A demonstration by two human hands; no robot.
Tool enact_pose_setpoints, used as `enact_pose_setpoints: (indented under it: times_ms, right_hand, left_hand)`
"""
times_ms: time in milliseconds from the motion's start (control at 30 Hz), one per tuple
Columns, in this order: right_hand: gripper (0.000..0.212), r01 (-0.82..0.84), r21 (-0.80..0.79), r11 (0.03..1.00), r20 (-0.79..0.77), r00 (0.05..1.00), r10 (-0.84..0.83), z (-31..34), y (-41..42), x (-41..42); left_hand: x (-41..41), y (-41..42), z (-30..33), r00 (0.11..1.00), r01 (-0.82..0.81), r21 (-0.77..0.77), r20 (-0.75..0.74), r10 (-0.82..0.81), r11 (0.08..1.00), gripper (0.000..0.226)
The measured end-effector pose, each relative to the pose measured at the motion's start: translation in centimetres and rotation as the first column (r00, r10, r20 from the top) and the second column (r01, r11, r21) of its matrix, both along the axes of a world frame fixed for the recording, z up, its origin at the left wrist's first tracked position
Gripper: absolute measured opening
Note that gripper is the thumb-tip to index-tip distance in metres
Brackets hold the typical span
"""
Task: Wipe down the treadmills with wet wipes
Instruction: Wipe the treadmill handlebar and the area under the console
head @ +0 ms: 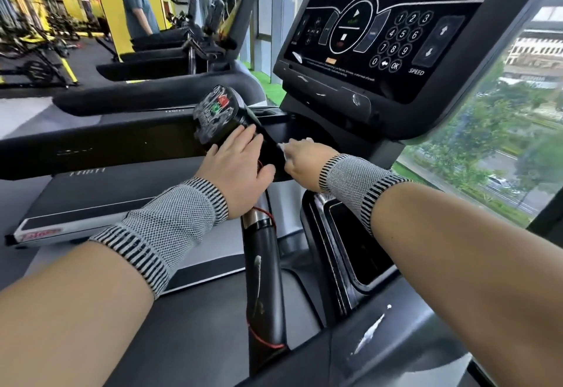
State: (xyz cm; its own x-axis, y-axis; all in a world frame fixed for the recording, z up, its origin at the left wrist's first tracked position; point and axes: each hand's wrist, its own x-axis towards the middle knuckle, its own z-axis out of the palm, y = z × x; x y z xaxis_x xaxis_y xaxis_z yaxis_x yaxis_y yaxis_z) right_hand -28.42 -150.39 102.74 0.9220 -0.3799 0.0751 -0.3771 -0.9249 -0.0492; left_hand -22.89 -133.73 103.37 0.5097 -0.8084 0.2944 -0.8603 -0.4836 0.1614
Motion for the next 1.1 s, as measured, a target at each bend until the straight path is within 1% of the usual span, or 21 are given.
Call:
enact_pose_setpoints:
  times_ms: [67,133,200,233,267,300,333,367,400,433,500,533,600,633,700,733,800,833,867,1000,1100]
  right_hand:
    - [0.037,-0.008,-0.072,0.997,0.012,1.000,0.009,0.2,-0.2,0.2]
    - [0.030,0.015,-0.161,0.987,0.039,0.999,-0.009,0.2,-0.5,0.1]
    - [0.017,0.101,-0.184,0.978,0.023,0.995,-0.098,0.7,-0.2,-0.3]
    - [0.019,0.157,-0.162,0.974,0.039,0.988,-0.152,0.9,0.0,-0.3]
    - [0.022,0.205,-0.108,0.973,0.100,0.976,-0.194,1.1,0.0,-0.4]
    - [0.023,0.231,-0.010,0.973,0.207,0.952,-0.224,1.2,0.1,-0.4]
    - [0.025,0.240,0.163,0.957,0.323,0.903,-0.282,1.3,0.2,-0.1]
    - [0.027,0.216,0.366,0.905,0.395,0.844,-0.362,1.3,0.7,0.2]
    - [0.027,0.154,0.530,0.834,0.427,0.801,-0.419,1.3,1.4,0.7]
    - [0.028,0.094,0.617,0.781,0.427,0.794,-0.433,1.1,2.2,1.3]
    - [0.032,0.001,0.666,0.746,0.426,0.820,-0.381,1.3,4.1,2.1]
    - [0.033,-0.069,0.678,0.732,0.464,0.812,-0.354,1.7,5.0,2.3]
    - [0.033,-0.206,0.671,0.712,0.546,0.787,-0.286,3.2,6.2,2.1]
    - [0.034,-0.236,0.654,0.719,0.562,0.788,-0.252,3.7,6.3,2.1]
    - [0.035,-0.221,0.580,0.784,0.556,0.811,-0.182,3.8,6.5,2.0]
    - [0.034,-0.205,0.512,0.834,0.561,0.815,-0.144,3.5,6.5,1.9]
    - [0.029,-0.178,0.302,0.937,0.543,0.840,-0.016,2.8,6.6,1.6]
    - [0.028,-0.183,0.232,0.955,0.520,0.853,0.037,2.6,6.6,1.5]
    - [0.028,-0.189,0.209,0.960,0.504,0.862,0.060,2.7,6.7,1.4]
    - [0.027,-0.164,0.262,0.951,0.491,0.871,0.015,3.5,6.3,1.9]
    - [0.029,-0.229,0.207,0.951,0.396,0.909,0.132,4.0,6.6,1.4]
  left_hand:
    - [0.0,0.6,0.3,0.999,0.021,-0.042,-0.035,-0.023,0.999,0.055]
    - [0.1,1.5,0.5,0.999,0.019,-0.107,-0.023,-0.022,0.994,0.051]
    - [0.3,2.4,0.6,1.000,-0.001,-0.163,0.005,0.002,0.987,0.047]
    - [0.4,2.8,0.7,1.000,-0.011,-0.179,0.012,0.013,0.984,0.045]
    - [0.4,3.0,0.7,1.000,-0.015,-0.185,0.018,0.018,0.983,0.044]
    - [0.4,3.1,0.7,1.000,-0.015,-0.183,0.025,0.019,0.983,0.044]
    - [0.4,3.1,0.8,0.999,-0.016,-0.176,0.029,0.022,0.984,0.044]
    - [0.4,3.1,0.8,0.999,-0.019,-0.168,0.030,0.024,0.986,0.044]
    - [0.4,3.1,0.7,0.999,-0.021,-0.166,0.029,0.026,0.986,0.045]
    - [0.4,3.1,0.6,0.999,-0.021,-0.168,0.029,0.026,0.986,0.046]
    - [0.5,3.2,0.4,0.999,-0.030,-0.177,0.022,0.034,0.984,0.047]
    - [0.5,3.3,0.3,0.999,-0.040,-0.180,0.013,0.044,0.983,0.048]
    - [0.5,3.5,0.1,0.997,-0.071,-0.188,-0.014,0.070,0.980,0.050]
    - [0.6,3.6,0.1,0.996,-0.087,-0.190,-0.032,0.082,0.978,0.052]
    - [0.6,3.9,0.1,0.993,-0.107,-0.188,-0.065,0.096,0.976,0.052]
    - [0.5,4.1,0.2,0.992,-0.111,-0.195,-0.073,0.098,0.975,0.050]
    - [0.4,4.4,0.4,0.992,-0.110,-0.215,-0.081,0.095,0.970,0.042]
    - [0.3,4.5,0.4,0.992,-0.109,-0.221,-0.082,0.093,0.969,0.039]
    - [0.3,4.6,0.4,0.992,-0.111,-0.224,-0.082,0.095,0.968,0.038]
    - [0.0,4.9,0.5,0.988,-0.128,-0.220,-0.112,0.105,0.967,0.043]
    - [-0.1,5.4,0.3,0.986,-0.126,-0.222,-0.139,0.097,0.967,0.038]
